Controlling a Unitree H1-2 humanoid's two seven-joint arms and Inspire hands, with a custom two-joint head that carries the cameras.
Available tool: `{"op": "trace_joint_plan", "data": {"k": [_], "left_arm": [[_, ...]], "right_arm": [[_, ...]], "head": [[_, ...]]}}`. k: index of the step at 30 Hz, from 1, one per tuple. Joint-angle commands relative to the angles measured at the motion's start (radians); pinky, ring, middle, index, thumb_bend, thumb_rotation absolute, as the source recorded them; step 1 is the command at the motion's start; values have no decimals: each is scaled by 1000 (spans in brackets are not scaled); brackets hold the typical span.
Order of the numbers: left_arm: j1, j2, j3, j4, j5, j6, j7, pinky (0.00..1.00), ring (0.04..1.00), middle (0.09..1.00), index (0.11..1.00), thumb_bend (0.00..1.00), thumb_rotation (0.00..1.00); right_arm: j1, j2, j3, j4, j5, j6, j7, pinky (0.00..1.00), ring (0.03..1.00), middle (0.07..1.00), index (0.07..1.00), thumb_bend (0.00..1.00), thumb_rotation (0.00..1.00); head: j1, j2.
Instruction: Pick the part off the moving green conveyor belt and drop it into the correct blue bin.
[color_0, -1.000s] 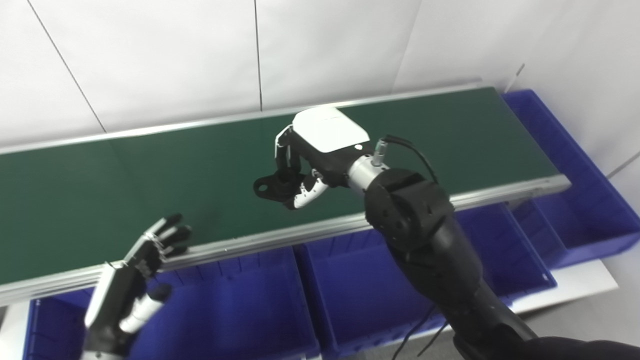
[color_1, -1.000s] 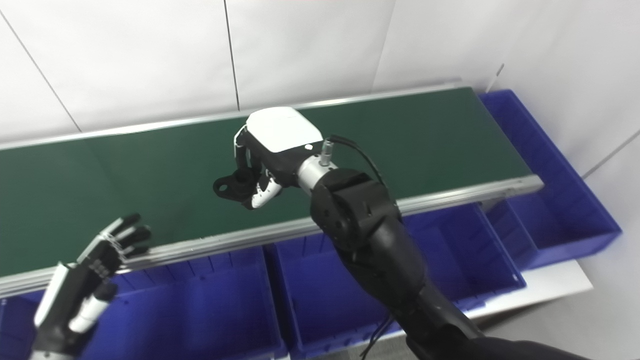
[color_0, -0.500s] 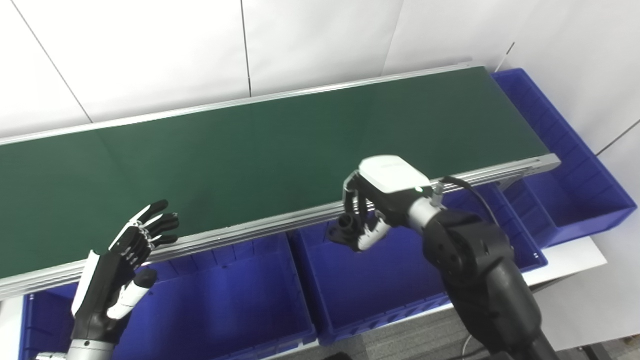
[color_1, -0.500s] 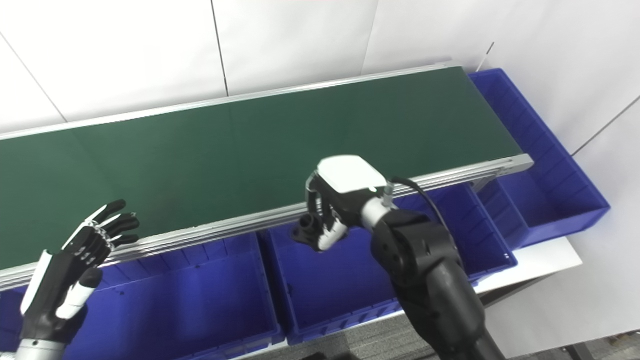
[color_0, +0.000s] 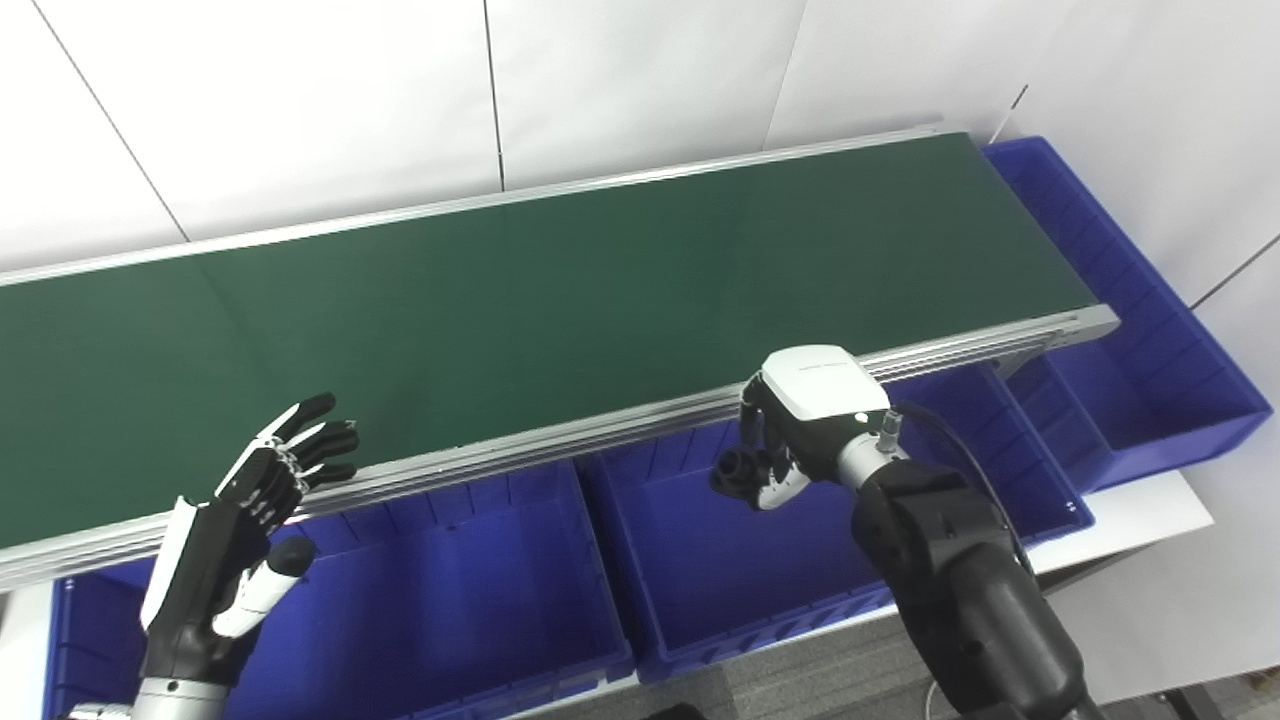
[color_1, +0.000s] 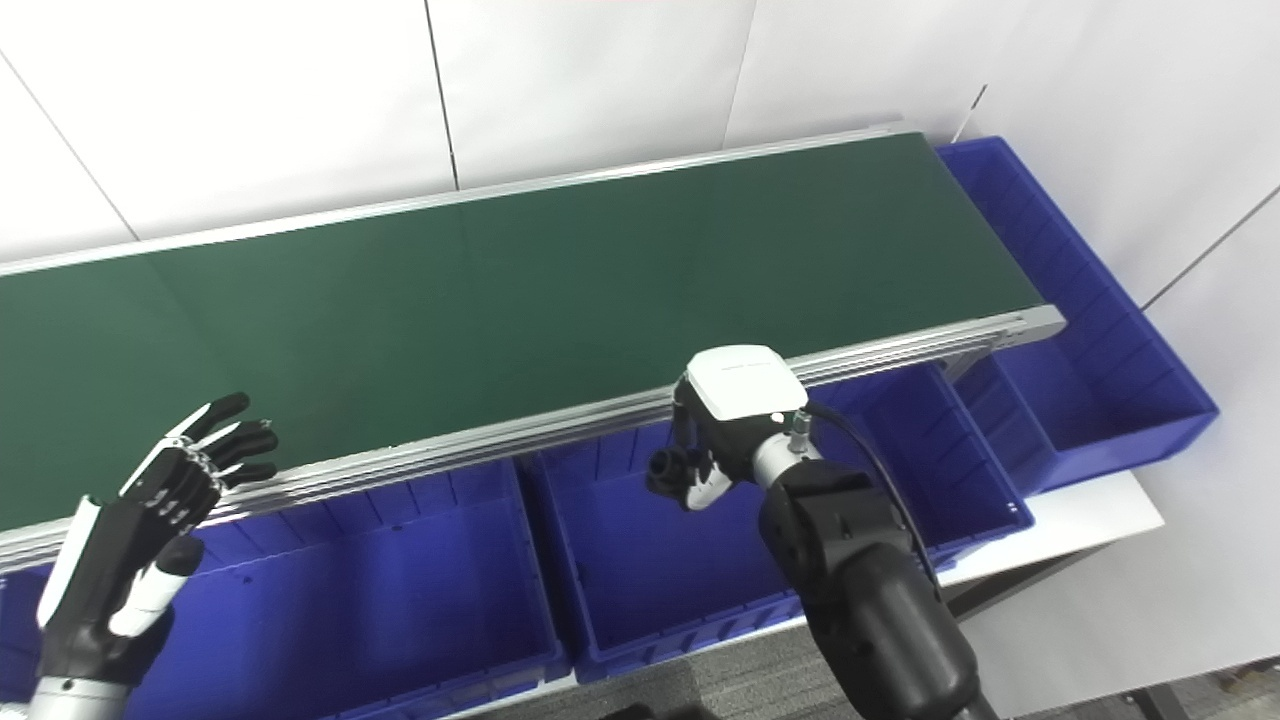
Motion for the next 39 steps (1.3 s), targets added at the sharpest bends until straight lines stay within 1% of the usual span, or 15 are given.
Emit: {"op": "trace_joint_plan", "data": {"k": [1,2,5,16,18,19,20,21,22,24,28,31,36,38,39], "left_arm": [[-10,3,4,-31,-6,-10,-2,721,792,798,853,764,797],[-11,3,4,-31,-8,-10,-3,723,794,800,855,761,795],[-11,1,3,-34,-4,-8,-1,721,792,799,855,760,798],[-8,-6,-2,-33,10,-11,2,717,789,798,854,762,806],[-4,-10,-5,-33,12,-10,3,720,795,800,854,764,802],[-2,-11,-7,-34,12,-9,3,721,797,801,854,765,802],[0,-14,-10,-33,13,-10,3,722,800,804,855,758,800],[2,-16,-13,-34,14,-10,2,723,801,806,856,757,799],[5,-20,-17,-34,19,-7,4,725,808,809,857,758,798],[11,-28,-24,-34,38,-3,9,728,812,806,856,763,802],[25,-52,-39,-33,79,-8,20,730,808,803,855,760,808],[37,-75,-51,-27,102,-13,29,732,810,810,852,761,802],[49,-107,-73,5,123,-57,41,719,797,814,849,741,785],[54,-120,-82,16,125,-62,43,731,799,814,848,747,780],[57,-126,-86,22,124,-60,43,742,802,814,848,756,776]], "right_arm": [[-28,-14,0,-26,-39,-25,23,776,812,844,820,935,630],[-29,-14,0,-27,-44,-28,31,866,864,886,855,974,687],[-26,-15,2,-38,-60,-37,45,983,940,952,902,1000,780],[-24,-22,-6,-73,-43,-54,102,1000,970,975,938,1000,864],[-18,-16,-17,-86,-5,-53,78,1000,956,965,929,1000,853],[-11,-8,-29,-93,42,-56,36,1000,941,951,917,1000,841],[-2,2,-43,-97,97,-62,-15,900,889,910,887,1000,829],[7,22,-63,-104,169,-68,-73,853,867,892,874,1000,821],[16,40,-82,-111,239,-73,-121,688,792,842,851,952,823],[29,90,-115,-129,368,-82,-211,538,686,792,839,826,827],[52,198,-167,-161,616,-112,-365,488,619,762,824,722,765],[70,274,-200,-166,825,-124,-434,523,653,770,814,656,743],[130,434,-250,-91,1189,-163,-530,587,664,787,789,666,689],[166,469,-254,-19,1299,-234,-542,614,675,788,787,679,710],[182,469,-250,37,1332,-303,-541,628,685,790,790,690,742]], "head": [[1,2],[1,2],[7,1],[35,-6],[59,-12],[63,-13],[91,-19],[96,-19],[129,-27],[171,-38],[243,-62],[294,-83],[353,-114],[384,-131],[400,-140]]}}
